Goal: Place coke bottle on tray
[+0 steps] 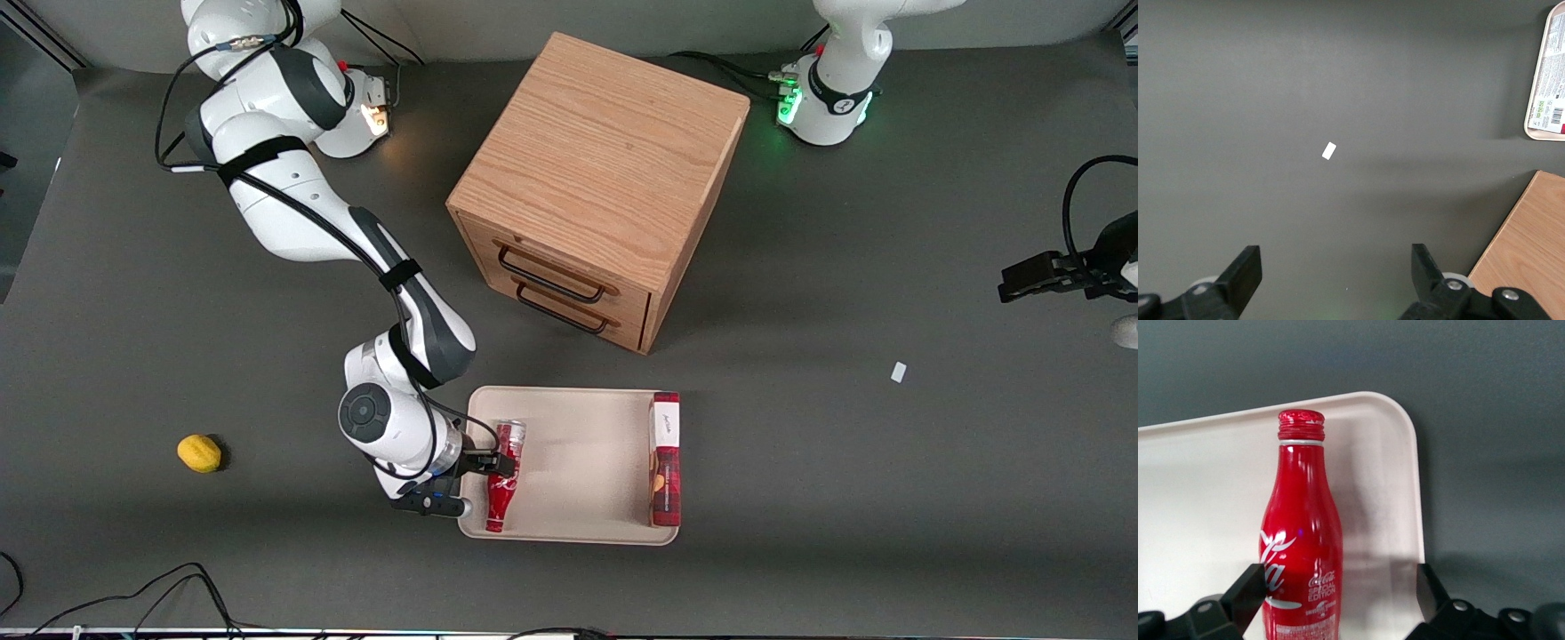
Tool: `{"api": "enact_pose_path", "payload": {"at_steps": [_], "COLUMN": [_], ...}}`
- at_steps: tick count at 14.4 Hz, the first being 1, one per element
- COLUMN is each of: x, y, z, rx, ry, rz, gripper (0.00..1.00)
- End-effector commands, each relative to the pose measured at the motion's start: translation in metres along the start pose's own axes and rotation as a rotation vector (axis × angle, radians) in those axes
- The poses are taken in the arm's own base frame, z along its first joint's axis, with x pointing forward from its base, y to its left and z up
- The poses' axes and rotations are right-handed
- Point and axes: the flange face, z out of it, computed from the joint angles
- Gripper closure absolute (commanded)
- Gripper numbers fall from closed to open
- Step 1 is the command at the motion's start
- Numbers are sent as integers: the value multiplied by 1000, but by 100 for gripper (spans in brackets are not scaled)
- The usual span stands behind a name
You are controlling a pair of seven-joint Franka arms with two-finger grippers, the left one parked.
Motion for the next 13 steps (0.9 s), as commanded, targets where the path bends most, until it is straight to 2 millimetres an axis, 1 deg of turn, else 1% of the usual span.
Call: {"api": "enact_pose_path", "payload": {"at_steps": [1, 2, 3, 4, 5, 6, 7, 8, 9, 10, 12, 13], "x": [0, 2, 3, 7, 11, 15, 15, 13, 11, 6, -4, -11], "y": [-2, -3, -6, -7, -10, -14, -22, -20, -14, -5, 28, 51], "z": [1, -5, -17, -39, -69, -109, -152, -191, -229, -269, -345, -389], "rx": [-19, -19, -22, -28, -35, -43, -45, -62, -86, -111, -166, -195], "ry": [10, 11, 6, -4, -13, 1, 16, 6, -15, -35, -83, -97], "rz": [14, 15, 12, 11, 2, -2, -13, -10, -4, 7, 32, 15], "gripper": [0, 0, 0, 0, 0, 0, 0, 0, 0, 0, 0, 0]}}
